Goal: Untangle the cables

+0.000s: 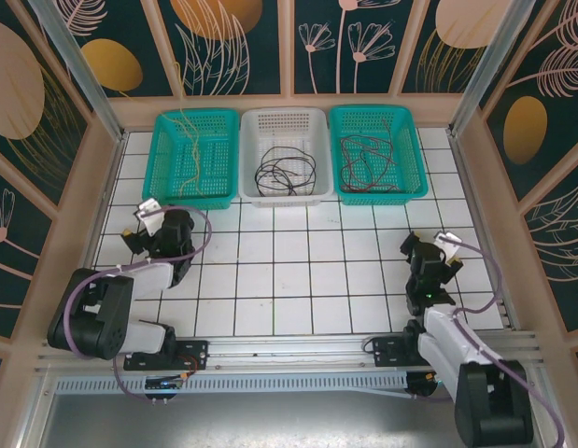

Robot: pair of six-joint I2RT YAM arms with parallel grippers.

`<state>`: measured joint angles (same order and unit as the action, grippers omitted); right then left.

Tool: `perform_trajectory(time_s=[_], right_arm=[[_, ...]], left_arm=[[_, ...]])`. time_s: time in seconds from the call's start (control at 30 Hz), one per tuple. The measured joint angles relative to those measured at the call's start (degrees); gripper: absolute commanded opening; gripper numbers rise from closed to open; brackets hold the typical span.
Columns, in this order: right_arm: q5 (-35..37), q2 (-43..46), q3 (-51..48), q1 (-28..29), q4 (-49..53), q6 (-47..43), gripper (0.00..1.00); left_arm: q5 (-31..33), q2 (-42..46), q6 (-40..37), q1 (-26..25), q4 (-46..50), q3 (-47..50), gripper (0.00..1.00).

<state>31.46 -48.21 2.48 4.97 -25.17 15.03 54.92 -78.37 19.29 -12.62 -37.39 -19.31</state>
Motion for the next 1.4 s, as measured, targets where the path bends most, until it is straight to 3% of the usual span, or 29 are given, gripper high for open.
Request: perform_trajectory(time_s=[0.23,0.33,0.4,0.57,0.7,1.23,1.4], right_arm=[[-8.5,-21.9,-1.3,-2.2,-34.6,-9.0,0.99],[-13.5,-32.4,1.1,-2.9,-45.4,-10.9,0.99],[-16.3,-39.4,3.5,-3.1,-50.7,-12.3,0.99],[-22.9,-41.6,8.0,-6.1,-50.3,-12.5,0.99],[-24.2,-41.6,8.3,-6.5,-50.5,-12.6,0.99],[-24.0,-41.6,8.4,-5.2,-50.5,-12.8,0.99],[-27.5,-41.6,9.5,-6.3,-49.6,-13.0,0.99]], left_arm=[[-3.6,0.4,-5.6,1.3,-17.1,4.7,0.99],[-5.9,-3.4,-8.7,2.1,-26.2,5.6,0.99],[-9.6,-5.4,-10.4,3.2,-27.4,5.6,0.99],[-26.4,-7.4,-11.8,9.7,-30.2,5.0,0.99],[-32.5,-8.7,-11.8,11.8,-33.9,6.9,0.99],[-38.0,-8.7,-11.8,11.8,-35.7,7.1,0.99],[-38.0,-8.7,-11.8,11.8,-35.7,7.1,0.99]])
